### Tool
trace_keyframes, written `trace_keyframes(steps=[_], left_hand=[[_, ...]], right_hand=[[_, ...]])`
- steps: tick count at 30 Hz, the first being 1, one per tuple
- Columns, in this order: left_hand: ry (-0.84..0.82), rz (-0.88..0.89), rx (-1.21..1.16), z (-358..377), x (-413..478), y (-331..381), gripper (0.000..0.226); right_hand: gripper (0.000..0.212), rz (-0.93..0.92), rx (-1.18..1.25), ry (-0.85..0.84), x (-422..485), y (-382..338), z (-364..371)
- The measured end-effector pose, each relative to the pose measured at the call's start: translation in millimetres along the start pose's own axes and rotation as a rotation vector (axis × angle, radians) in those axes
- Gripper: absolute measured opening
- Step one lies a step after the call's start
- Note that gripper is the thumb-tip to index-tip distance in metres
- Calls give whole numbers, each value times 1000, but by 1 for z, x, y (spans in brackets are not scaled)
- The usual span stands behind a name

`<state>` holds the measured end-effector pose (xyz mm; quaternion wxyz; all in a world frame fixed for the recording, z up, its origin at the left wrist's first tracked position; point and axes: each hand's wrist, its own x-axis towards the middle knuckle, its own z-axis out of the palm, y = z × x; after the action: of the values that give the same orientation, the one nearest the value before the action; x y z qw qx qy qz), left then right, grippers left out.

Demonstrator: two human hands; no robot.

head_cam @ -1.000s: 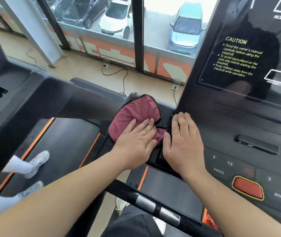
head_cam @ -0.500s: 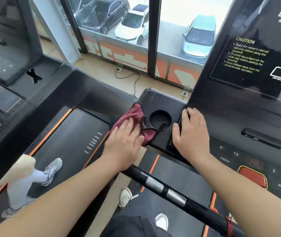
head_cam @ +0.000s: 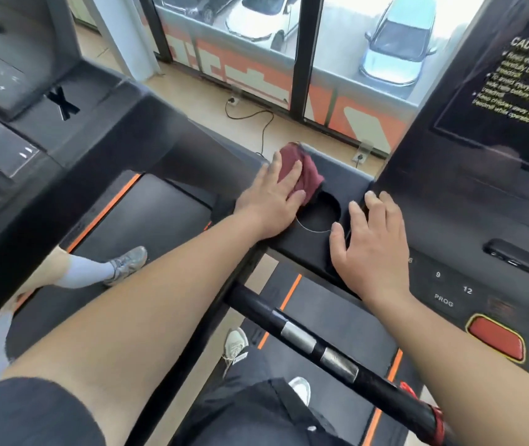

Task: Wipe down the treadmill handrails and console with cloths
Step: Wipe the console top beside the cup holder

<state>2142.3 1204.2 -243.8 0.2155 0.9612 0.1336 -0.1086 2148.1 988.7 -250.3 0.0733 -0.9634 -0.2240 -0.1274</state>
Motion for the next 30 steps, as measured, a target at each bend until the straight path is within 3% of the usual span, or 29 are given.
trace_keyframes(steps=[5,8,12,19,23,27,30], left_hand=[[7,34,129,24,-78,-23,62],[-37,57,55,14,-69,-29,61],[-25,-39,-58,7,-39,-18,59],[105,-25,150,38,-116,-30,61],[63,-28,150,41,-145,-41,59],[17,-61,16,26,-119,-38,59],[-12,-37,2,26,-122,-39,69]], right_hand=[[54,8,20,-2,0,-1,-3],[55,-1,-6,-4,-1,-1,-3],[55,-11,-13,-7,-1,0,-2],[53,-17,102,45,-1,1,0],[51,-37,128,67,-3,0,0],[40,-278,146,167,-5,-4,2],[38,-320,424,92,-18,-48,-8]])
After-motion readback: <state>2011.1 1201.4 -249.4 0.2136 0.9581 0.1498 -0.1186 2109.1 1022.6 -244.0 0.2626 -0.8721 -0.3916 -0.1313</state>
